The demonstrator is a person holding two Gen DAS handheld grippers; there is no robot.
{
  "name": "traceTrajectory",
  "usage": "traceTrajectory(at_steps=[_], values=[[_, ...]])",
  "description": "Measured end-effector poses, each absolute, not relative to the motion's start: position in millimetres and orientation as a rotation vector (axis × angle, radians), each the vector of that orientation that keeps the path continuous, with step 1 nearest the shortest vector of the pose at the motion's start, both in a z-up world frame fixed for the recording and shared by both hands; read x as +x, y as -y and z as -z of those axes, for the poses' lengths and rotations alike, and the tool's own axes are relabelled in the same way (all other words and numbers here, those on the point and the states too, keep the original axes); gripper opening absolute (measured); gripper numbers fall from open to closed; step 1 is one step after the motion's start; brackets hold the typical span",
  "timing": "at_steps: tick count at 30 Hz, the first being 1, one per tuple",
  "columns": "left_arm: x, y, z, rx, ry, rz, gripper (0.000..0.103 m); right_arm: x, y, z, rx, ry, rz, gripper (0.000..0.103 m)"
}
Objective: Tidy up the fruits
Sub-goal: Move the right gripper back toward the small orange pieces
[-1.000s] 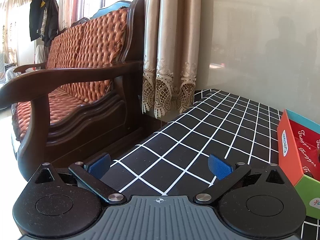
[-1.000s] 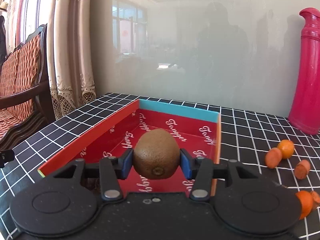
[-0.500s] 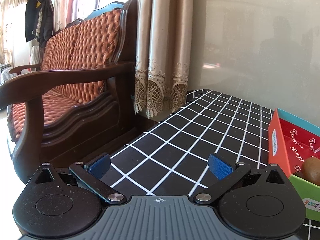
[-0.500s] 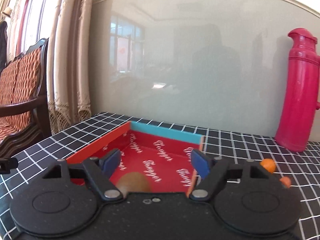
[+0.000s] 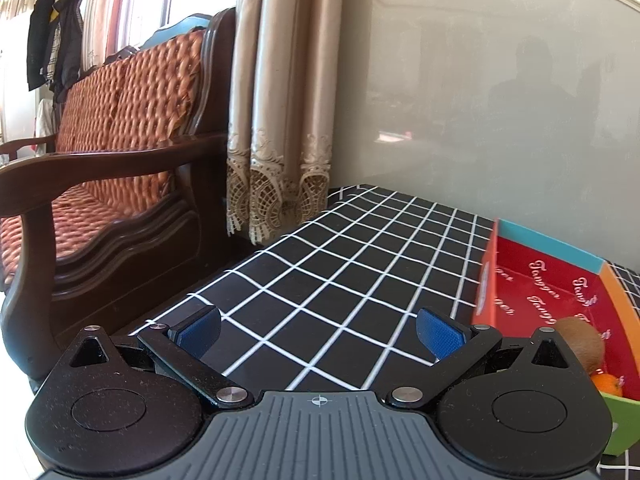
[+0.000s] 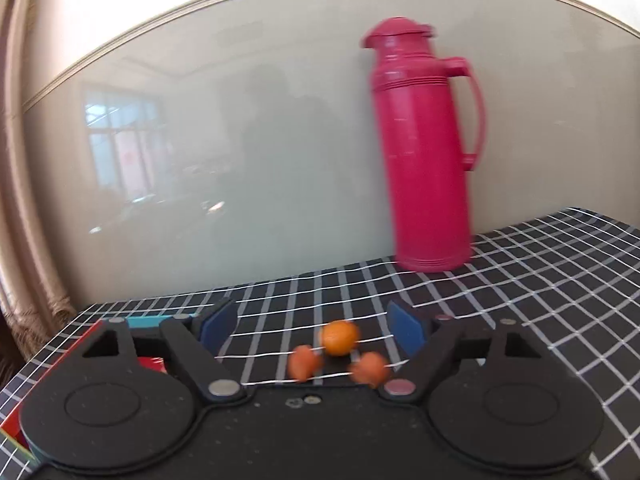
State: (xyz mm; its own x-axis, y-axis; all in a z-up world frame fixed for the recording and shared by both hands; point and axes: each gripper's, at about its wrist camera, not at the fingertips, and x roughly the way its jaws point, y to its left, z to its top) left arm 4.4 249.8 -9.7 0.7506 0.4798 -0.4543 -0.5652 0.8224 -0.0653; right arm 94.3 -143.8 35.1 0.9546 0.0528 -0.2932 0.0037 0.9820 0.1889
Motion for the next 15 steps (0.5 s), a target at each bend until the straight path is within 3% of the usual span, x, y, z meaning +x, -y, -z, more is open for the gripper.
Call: traceTrajectory(at_steps=[15], values=[[21, -166, -8, -0.142, -0.344, -0.401, 0.103, 75, 203, -32, 0.135, -0.320, 0.075, 0.084]])
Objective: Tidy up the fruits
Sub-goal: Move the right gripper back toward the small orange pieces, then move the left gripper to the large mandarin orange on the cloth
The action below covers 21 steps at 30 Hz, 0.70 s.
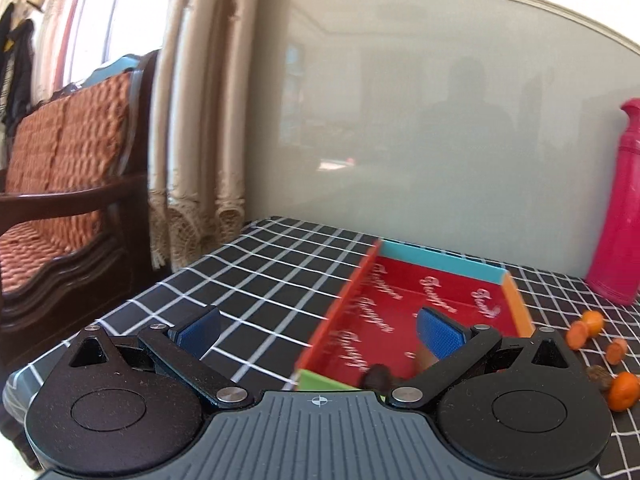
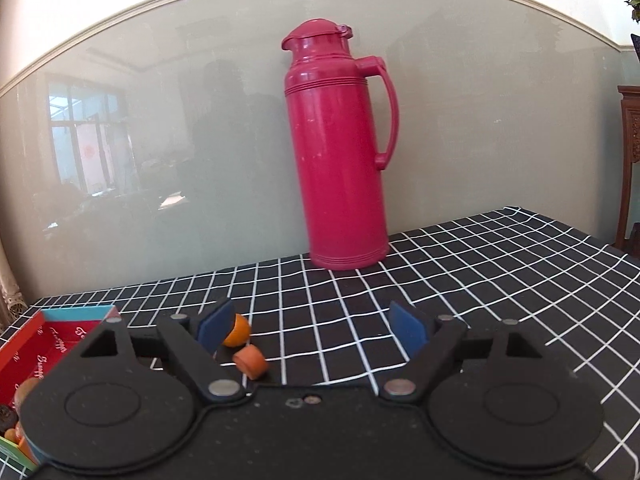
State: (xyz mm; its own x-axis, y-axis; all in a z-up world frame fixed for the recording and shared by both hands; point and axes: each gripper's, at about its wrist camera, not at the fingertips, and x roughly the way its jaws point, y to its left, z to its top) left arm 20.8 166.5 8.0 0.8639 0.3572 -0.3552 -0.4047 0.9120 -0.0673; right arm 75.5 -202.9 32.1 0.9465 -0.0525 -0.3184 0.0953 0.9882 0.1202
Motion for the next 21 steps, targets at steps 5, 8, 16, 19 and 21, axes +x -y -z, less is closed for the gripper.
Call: traceTrajectory(at_steps=[5, 8, 16, 19, 21], values=[[25, -136, -13, -0.110, -0.309, -0.313, 0.103, 70, 219, -29, 0.121, -0.327, 0.096, 0.084], [30, -118, -13, -0.092, -0.319, -0.258, 0.103, 67, 227, -28, 0.107, -0.326, 0.110, 0.084], [31, -67, -14, -0.033, -0.304, -0.130, 0.089, 58, 254, -24, 0.104, -0.329, 0.153, 0.084], [36, -49, -10, -0.019, -0.329, -0.076, 0.084, 56, 264, -22, 0.100, -0.335, 0.170, 0.084], [37, -37, -9, -0.007, -0.337, -0.046, 0.083, 53, 270, -21, 0.100, -0.336, 0.179, 0.084]])
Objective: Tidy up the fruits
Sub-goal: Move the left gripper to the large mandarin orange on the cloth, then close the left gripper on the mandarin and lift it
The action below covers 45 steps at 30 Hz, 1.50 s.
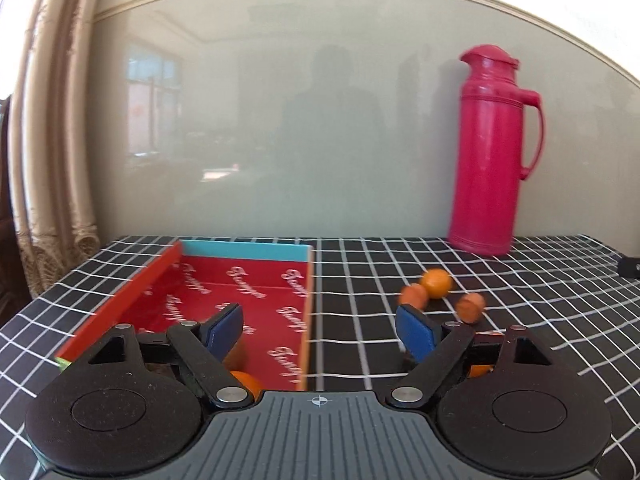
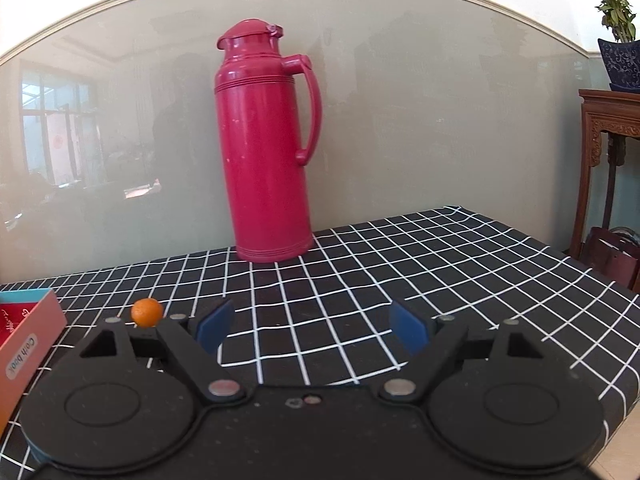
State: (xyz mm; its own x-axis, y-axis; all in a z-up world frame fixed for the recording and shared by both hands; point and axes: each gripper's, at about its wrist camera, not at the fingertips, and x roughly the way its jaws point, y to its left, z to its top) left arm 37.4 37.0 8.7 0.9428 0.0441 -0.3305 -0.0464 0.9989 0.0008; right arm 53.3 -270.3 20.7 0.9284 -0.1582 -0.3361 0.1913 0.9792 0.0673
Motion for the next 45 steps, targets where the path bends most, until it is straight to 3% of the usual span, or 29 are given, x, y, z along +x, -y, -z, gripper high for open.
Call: traceTrajectory(at_steps=[10, 20, 26, 38, 40, 45], values=[[52, 14, 10, 0.021, -0.439, 0.089, 0.060, 49, 286, -16, 0.106, -0.345, 0.198, 0.084], [68, 42, 22, 0.014, -0.505, 0.136, 0.060, 45, 306, -11, 0.104, -0.353, 0.243, 0.085], [80, 53, 29, -0.006, -0.544, 0.164, 0.049, 39, 329, -3, 0.115, -0.366, 0.296, 0.085], [104, 71, 37, 0.011, -0.576, 0.157, 0.049, 28, 366, 9, 0.130, -0.398, 0.381, 0.085], [106, 71, 38, 0.009, -0.585, 0.149, 0.040, 27, 368, 10, 0.133, -0.399, 0.387, 0.085], [106, 70, 38, 0.004, -0.582, 0.133, 0.038, 29, 367, 9, 0.135, -0.400, 0.386, 0.085]])
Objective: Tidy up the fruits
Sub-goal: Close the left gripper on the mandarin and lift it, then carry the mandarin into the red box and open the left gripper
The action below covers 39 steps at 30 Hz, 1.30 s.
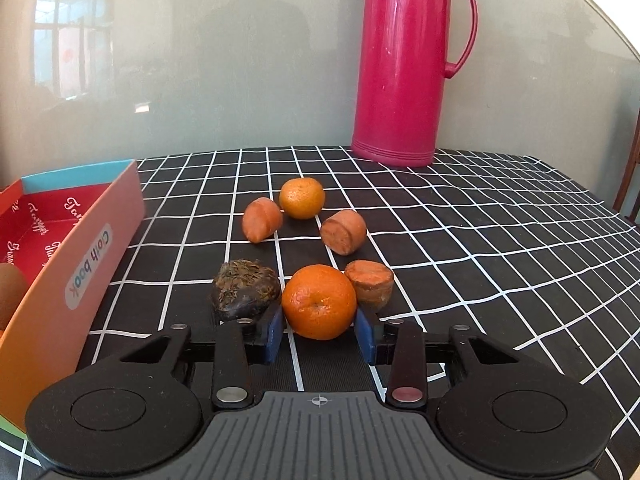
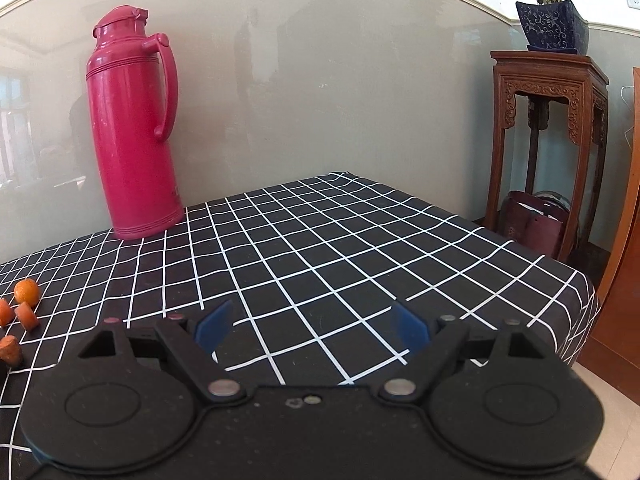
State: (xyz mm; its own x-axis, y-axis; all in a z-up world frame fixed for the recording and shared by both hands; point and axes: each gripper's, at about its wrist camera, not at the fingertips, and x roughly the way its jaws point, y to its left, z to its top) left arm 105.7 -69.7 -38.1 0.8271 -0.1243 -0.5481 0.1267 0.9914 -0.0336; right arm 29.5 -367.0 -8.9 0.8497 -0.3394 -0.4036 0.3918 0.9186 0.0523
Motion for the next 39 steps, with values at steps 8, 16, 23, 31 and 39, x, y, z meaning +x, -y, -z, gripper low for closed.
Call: traceTrajectory(at_steps=[8, 16, 23, 31, 39], values=[[92, 58, 29, -0.001, -0.540, 0.129, 0.038, 34, 352, 4, 0.131, -0.392, 0.356, 0.085], [73, 24, 8, -0.012, -0.483, 0.103, 0.038, 45, 321, -3, 0.114, -0.389, 0.296, 0.085], [63, -13, -8, -0.031, -0.442, 0.054, 0.038, 52, 290, -10, 0.098, -0.382, 0.240, 0.086], [53, -49, -12, -0.036, -0.423, -0.013, 0.038, 59, 261, -15, 0.091, -0.379, 0.183, 0.086], [47, -84, -11, -0.050, -0.422, -0.081, 0.038, 64, 231, -16, 0.079, -0.381, 0.128, 0.086]])
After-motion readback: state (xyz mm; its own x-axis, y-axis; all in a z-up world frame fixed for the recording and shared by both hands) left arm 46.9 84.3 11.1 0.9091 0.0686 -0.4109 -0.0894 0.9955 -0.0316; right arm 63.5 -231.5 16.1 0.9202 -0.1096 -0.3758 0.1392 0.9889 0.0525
